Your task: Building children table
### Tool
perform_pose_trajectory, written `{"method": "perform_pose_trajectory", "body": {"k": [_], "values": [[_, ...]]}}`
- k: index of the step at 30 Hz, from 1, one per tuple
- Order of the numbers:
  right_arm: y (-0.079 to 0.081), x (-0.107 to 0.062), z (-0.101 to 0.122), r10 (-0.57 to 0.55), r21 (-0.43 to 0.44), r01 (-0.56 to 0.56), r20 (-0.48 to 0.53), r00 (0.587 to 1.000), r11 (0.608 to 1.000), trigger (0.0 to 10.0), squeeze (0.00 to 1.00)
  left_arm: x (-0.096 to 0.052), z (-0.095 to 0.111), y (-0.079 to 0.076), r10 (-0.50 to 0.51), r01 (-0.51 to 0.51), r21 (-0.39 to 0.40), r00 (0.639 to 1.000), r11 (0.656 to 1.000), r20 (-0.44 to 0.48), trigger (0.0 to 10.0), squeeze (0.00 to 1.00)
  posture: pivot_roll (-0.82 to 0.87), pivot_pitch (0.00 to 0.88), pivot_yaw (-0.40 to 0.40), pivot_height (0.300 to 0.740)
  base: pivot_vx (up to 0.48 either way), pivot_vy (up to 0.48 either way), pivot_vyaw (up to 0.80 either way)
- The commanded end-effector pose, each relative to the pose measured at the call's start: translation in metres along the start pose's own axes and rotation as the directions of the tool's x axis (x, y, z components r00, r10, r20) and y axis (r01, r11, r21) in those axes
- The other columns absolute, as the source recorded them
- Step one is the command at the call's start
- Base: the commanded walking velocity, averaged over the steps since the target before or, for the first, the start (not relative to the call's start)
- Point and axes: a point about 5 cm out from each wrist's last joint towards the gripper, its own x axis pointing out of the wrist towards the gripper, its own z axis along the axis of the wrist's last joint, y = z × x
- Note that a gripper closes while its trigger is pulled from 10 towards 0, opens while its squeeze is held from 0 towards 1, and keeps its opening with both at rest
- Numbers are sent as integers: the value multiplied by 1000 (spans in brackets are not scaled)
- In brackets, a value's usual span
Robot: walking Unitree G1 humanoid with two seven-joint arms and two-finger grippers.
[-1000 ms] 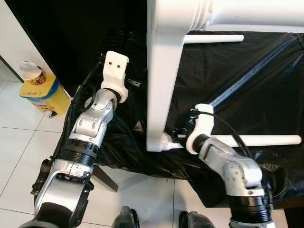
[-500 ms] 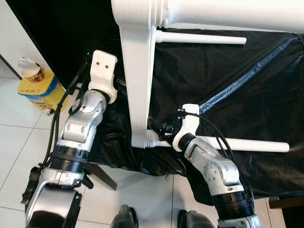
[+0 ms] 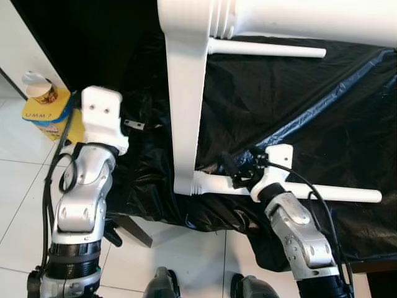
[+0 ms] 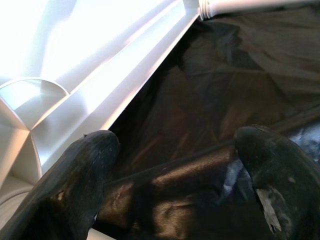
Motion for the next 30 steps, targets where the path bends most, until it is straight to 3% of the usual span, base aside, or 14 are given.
{"method": "perform_pose_trajectory", "body": {"k": [1,6,12,18,24,30], "values": [[-1,-2,0,3,-11,-3,6,1000,1000,10000,0,-6,3,17,302,-302,-11,953,953,17,10000,0,138,144,-21,740,0,0,0],[-5,-1,3,11,-41,-9,51,999,999,10000,0,-22,2,11,265,-265,0,964,964,11,10000,0,161,131,-41,740,0,0,0],[-12,1,10,-26,-95,40,139,990,995,10000,0,-41,-5,8,292,-292,13,956,956,-39,10000,0,184,119,-65,740,0,0,0],[-17,2,15,-72,-119,94,183,980,988,10000,0,-49,-13,11,323,-324,4,943,946,-76,10000,0,184,125,-72,740,0,0,0],[-37,3,20,-207,-150,247,242,948,957,10000,0,-56,-38,26,363,-383,-108,917,918,-163,10000,0,159,149,-56,740,0,0,0],[-49,0,12,-272,-185,318,240,932,930,10000,0,-55,-51,25,328,-357,-153,926,921,-186,10000,0,135,140,-41,740,0,0,0]]}}
